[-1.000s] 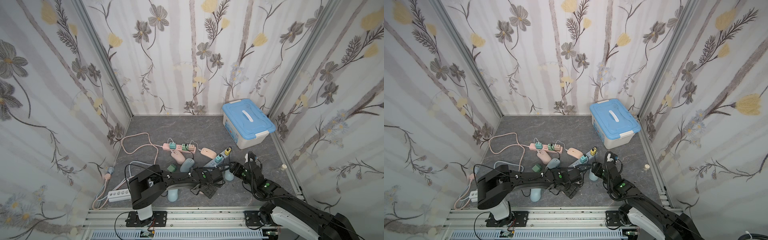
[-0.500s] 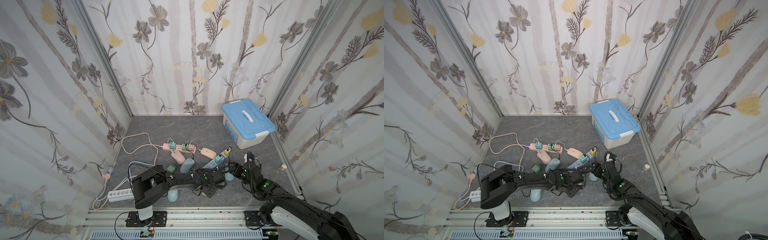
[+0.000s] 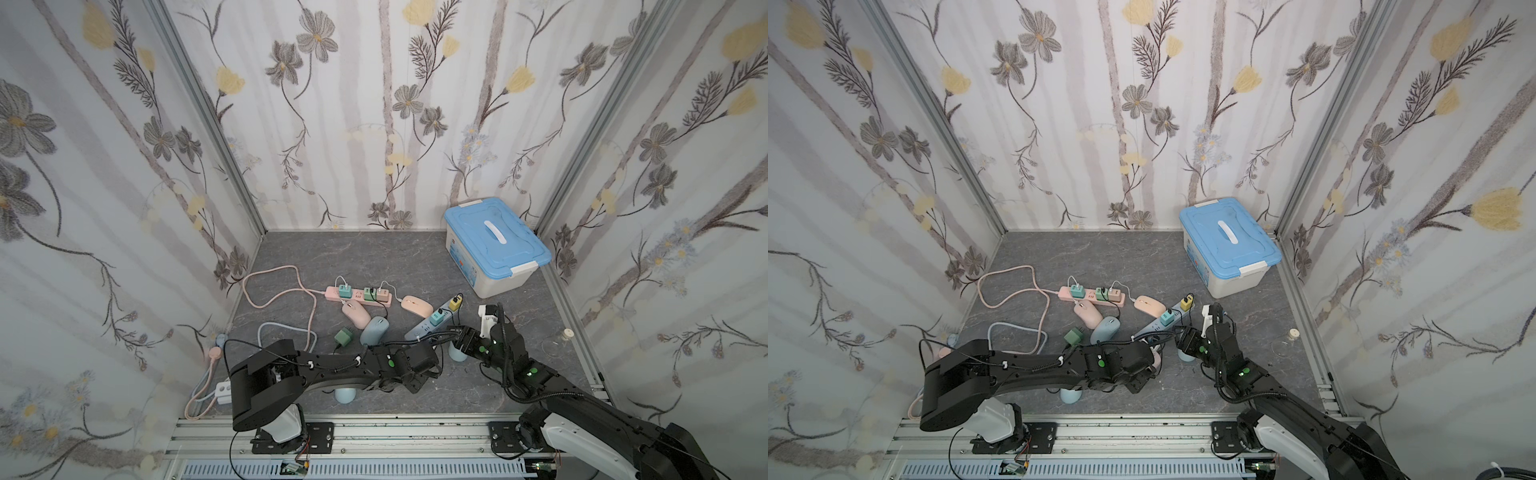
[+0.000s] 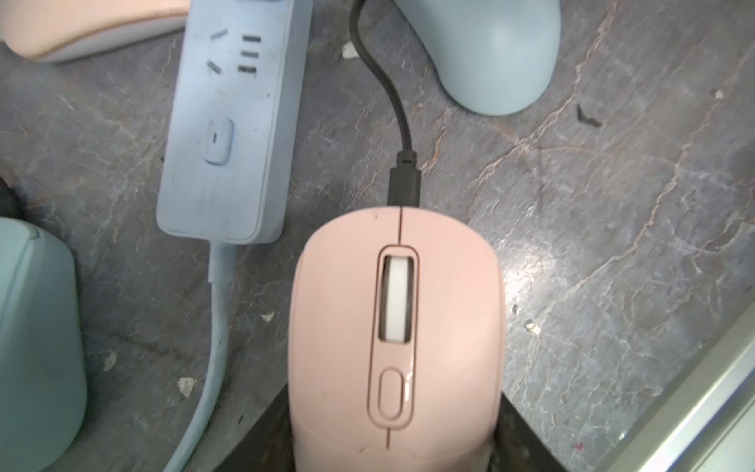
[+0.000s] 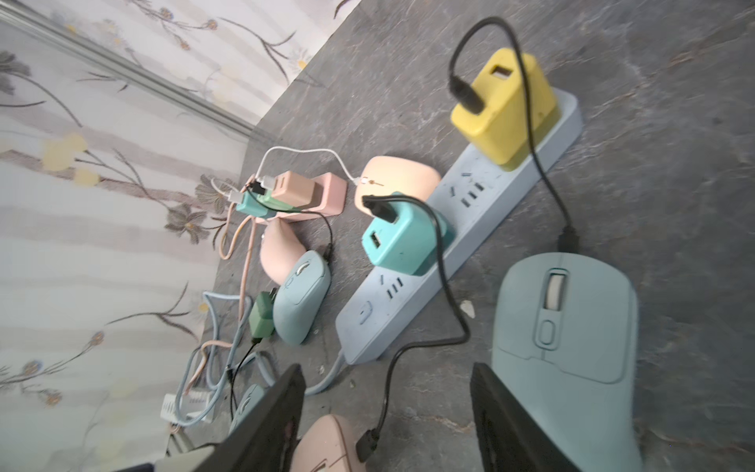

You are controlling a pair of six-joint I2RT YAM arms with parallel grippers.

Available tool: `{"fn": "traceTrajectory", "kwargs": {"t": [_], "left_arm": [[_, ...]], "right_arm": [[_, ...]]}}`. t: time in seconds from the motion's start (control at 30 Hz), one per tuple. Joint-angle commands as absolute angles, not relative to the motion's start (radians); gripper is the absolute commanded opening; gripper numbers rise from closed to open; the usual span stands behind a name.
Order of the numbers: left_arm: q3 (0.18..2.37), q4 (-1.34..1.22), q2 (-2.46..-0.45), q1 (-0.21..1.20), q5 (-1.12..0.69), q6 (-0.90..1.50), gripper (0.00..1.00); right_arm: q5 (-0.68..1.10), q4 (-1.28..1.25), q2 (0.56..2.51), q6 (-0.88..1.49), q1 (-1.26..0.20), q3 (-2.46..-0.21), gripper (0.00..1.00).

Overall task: Unplug the wireless mouse
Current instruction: Pick up the mouse from the center of the board, then remove the power cord from the mouse.

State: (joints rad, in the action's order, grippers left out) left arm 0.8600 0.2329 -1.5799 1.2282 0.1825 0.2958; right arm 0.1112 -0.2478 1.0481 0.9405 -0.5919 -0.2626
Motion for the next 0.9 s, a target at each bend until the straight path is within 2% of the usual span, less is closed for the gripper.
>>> {"fn": "traceTrajectory", "kwargs": {"t": [0.0, 0.33, 0.87], "left_arm": [[0.856, 0.120, -1.577, 1.230, 0.265, 0.258, 0.00], [0.794, -0.017, -1.549, 1.249, 0.387, 0.246, 0.00], [0.739, -0.074, -1.498, 1.268, 0.412, 0.246, 0.00]], "right_arm": [[0.242, -0.401, 1.081, 0.951, -0.604, -0.264, 0.59], [0.226, -0.455, 1.136, 1.042, -0.647, -0.259, 0.46], [0.244, -0.585, 1.212, 1.128, -0.658, -0.250, 0.32]]}}
